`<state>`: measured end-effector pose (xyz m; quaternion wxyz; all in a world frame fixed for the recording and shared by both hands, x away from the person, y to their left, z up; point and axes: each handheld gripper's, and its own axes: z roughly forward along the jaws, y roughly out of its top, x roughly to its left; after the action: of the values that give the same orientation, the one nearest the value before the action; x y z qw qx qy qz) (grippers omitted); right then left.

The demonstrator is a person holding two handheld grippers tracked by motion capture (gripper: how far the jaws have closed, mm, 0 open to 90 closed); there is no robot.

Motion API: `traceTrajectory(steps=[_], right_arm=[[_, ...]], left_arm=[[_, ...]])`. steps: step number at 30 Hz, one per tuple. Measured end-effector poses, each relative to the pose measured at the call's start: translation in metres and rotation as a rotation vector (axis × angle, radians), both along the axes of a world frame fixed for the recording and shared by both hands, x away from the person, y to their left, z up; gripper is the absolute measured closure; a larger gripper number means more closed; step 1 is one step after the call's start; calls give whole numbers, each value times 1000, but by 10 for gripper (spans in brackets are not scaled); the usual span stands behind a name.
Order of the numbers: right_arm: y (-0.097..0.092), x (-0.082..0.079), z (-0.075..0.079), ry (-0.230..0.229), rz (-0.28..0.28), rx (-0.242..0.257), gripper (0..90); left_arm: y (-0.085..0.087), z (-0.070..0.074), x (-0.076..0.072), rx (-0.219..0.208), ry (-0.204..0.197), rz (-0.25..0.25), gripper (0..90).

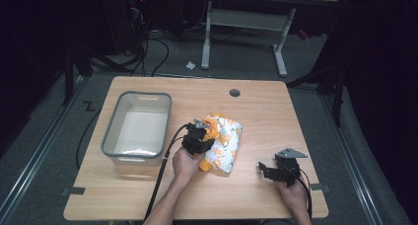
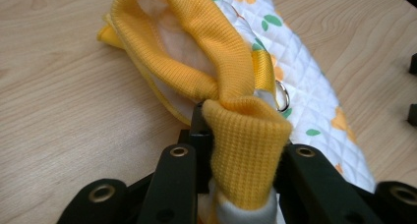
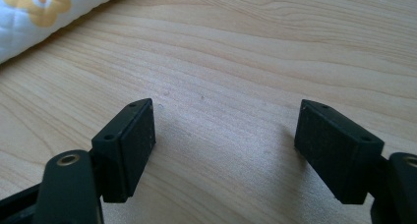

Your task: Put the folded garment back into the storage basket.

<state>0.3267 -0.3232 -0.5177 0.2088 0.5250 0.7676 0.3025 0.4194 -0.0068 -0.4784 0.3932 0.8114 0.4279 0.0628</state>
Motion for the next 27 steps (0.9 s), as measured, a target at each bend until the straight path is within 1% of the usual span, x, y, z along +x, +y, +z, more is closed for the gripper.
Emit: traceTrajectory(steps=[8,14,23,27], right_arm=[[0,0,0,0,0,0,237],[0,0,0,0,0,0,236],[0,0,0,0,0,0,236],[0,0,0,0,0,0,237]], left_arm=[[5,13,-8,-26,-35,-6,747],[9,22,-14,-37,-55,-11,748],[16,33,-25,-72,-78,-17,749],[19,37,-29,-83,-101,-12,749]])
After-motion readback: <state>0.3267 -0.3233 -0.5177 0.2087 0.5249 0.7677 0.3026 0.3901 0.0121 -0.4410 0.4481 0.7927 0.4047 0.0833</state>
